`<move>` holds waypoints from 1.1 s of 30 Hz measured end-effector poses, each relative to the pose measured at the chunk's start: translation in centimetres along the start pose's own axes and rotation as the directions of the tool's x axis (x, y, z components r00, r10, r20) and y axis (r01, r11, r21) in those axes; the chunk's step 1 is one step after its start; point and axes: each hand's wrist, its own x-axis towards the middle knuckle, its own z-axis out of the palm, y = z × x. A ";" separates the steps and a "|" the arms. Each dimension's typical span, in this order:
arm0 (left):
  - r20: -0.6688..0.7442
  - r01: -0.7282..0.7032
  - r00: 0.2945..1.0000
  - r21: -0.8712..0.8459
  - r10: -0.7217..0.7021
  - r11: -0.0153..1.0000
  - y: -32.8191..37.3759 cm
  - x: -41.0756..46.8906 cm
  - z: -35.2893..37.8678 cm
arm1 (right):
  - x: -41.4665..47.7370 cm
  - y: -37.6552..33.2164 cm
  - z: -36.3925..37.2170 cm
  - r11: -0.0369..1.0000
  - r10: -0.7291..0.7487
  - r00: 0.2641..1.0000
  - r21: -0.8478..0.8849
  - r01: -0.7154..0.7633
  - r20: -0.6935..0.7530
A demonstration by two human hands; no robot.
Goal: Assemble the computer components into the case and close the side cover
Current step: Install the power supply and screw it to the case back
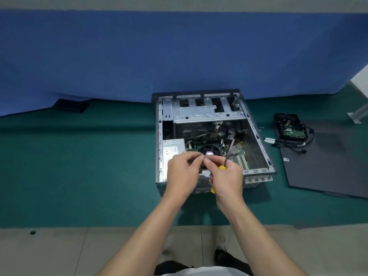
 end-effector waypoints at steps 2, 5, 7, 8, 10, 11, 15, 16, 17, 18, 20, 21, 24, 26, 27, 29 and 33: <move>-0.002 0.036 0.999 -0.015 -0.036 0.999 -1.7 -1.8 -1.2 | -1.8 1.6 0.7 0.962 -0.150 0.989 -0.234 0.143 -0.012; -0.030 0.090 0.995 -0.015 -0.090 0.996 -4.0 -4.4 -2.5 | -4.1 4.3 1.6 0.801 -0.350 0.931 -0.483 0.353 0.100; -0.053 0.143 0.988 -0.035 -0.145 0.989 -5.7 -5.8 -2.9 | -4.9 6.2 2.0 0.691 -0.445 0.878 -0.557 0.461 0.175; -0.069 0.178 0.981 -0.050 -0.182 0.983 -6.6 -6.4 -3.0 | -5.2 7.1 2.2 0.645 -0.460 0.860 -0.583 0.495 0.221; -0.103 0.261 0.957 -0.088 -0.270 0.961 -8.4 -7.3 -3.0 | -5.3 8.9 2.6 0.573 -0.460 0.830 -0.609 0.548 0.315; -0.115 0.308 0.940 -0.121 -0.321 0.944 -9.2 -7.7 -3.0 | -5.3 9.7 2.8 0.549 -0.457 0.818 -0.614 0.568 0.349; -0.118 0.467 0.853 -0.261 -0.508 0.845 -12.1 -7.7 -3.0 | -4.9 12.3 3.8 0.512 -0.464 0.787 -0.602 0.613 0.407; -0.107 0.500 0.828 -0.302 -0.550 0.812 -12.7 -7.4 -3.0 | -4.7 12.9 4.1 0.504 -0.473 0.779 -0.599 0.622 0.412; -0.087 0.532 0.802 -0.347 -0.591 0.773 -13.3 -7.1 -3.0 | -4.4 13.5 4.5 0.495 -0.483 0.770 -0.596 0.633 0.416; -0.061 0.561 0.775 -0.390 -0.629 0.730 -13.9 -6.8 -3.0 | -4.1 14.1 4.8 0.488 -0.489 0.764 -0.594 0.639 0.421; -0.006 0.595 0.738 -0.467 -0.675 0.654 -14.8 -6.2 -3.0 | -3.5 15.0 5.4 0.484 -0.487 0.759 -0.591 0.646 0.431; 0.013 0.603 0.724 -0.497 -0.690 0.624 -15.5 -6.0 -3.0 | -3.2 15.7 5.7 0.484 -0.478 0.760 -0.590 0.647 0.441; 0.043 0.608 0.712 -0.536 -0.701 0.586 -17.3 -5.3 -2.7 | -2.3 17.1 6.3 0.494 -0.473 0.763 -0.584 0.644 0.441; 0.048 0.602 0.707 -0.563 -0.705 0.566 -18.4 -5.0 -2.7 | -1.8 18.0 6.6 0.500 -0.490 0.760 -0.577 0.646 0.427; 0.048 0.600 0.703 -0.575 -0.710 0.556 -18.8 -4.9 -2.6 | -1.7 18.4 6.7 0.501 -0.498 0.759 -0.576 0.646 0.419; 0.055 0.597 0.694 -0.602 -0.718 0.531 -19.6 -4.5 -2.6 | -1.4 19.1 7.0 0.497 -0.514 0.755 -0.575 0.650 0.408; 0.073 0.585 0.684 -0.649 -0.726 0.486 -20.0 -3.9 -2.2 | -0.7 19.9 7.3 0.494 -0.532 0.759 -0.591 0.638 0.375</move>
